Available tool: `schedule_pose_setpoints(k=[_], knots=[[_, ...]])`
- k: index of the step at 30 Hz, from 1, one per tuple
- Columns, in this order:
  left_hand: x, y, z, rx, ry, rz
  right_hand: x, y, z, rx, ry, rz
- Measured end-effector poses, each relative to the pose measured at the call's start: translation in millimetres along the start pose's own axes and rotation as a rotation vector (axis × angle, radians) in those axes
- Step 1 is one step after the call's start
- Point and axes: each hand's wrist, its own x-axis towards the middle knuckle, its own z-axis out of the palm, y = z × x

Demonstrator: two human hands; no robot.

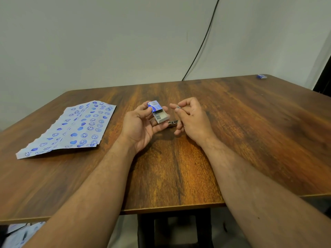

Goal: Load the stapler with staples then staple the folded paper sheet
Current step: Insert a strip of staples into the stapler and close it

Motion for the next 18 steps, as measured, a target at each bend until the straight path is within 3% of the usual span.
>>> schedule_pose_setpoints(k=[9, 12, 18], knots=[[3.5, -3.4, -0.9, 0.141, 0.071, 0.076, -6.0, -2.1, 5.0, -0.154, 0.079, -0.088], [6.5, -6.4, -1.1, 0.234, 0.121, 0.099, -5.3, -0.7, 7.0, -0.339, 0.125, -0.268], [4.8, -7.0, 2.0, 0.289, 0.146, 0.047, -5.8, -5.1, 3.1, -0.462, 0.152, -0.522]])
